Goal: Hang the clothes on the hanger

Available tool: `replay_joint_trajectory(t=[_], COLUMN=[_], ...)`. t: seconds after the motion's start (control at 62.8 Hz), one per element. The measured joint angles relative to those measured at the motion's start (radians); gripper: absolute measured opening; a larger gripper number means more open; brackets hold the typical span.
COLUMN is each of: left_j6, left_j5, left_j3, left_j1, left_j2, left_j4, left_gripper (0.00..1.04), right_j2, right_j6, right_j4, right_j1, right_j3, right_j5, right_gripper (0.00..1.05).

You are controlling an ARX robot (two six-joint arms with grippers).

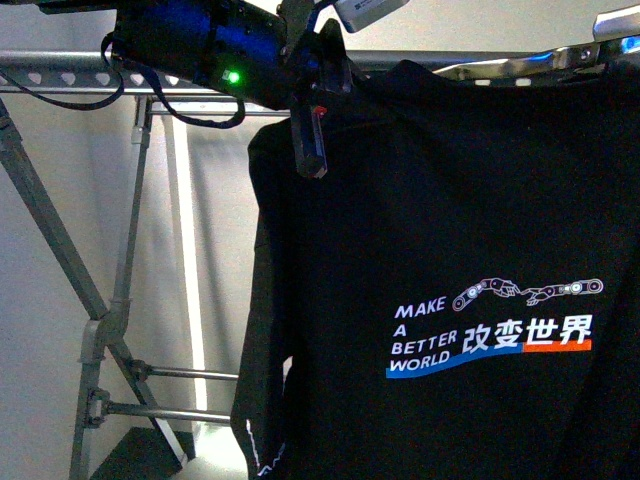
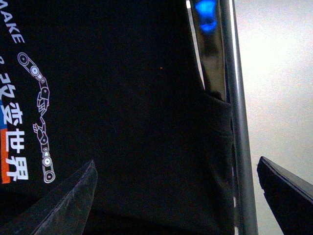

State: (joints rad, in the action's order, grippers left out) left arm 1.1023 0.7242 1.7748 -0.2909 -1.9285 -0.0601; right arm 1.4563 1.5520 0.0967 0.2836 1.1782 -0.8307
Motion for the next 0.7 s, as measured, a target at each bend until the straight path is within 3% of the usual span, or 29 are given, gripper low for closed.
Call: replay_joint_trajectory(t=[0.398,0.7], left_j6=[0.000,-0.001], left_j5=[0.000,0.000], left_j3=[0.000,0.000], left_j1=[-0.001,-0.001], left_j2=[0.000,0.000], left_j4=[0.000,0.000], left_gripper=[0.04,0.04], right_j2=[0.156,0.270], right_j6=[0.048,-0.037], right_j4=[-0.127,-0.138], right_j1=[-0.039,-0.058], right_j3=[0.240,0.383], right_j5=[0.065,0.152], right_gripper=[0.97,0.97])
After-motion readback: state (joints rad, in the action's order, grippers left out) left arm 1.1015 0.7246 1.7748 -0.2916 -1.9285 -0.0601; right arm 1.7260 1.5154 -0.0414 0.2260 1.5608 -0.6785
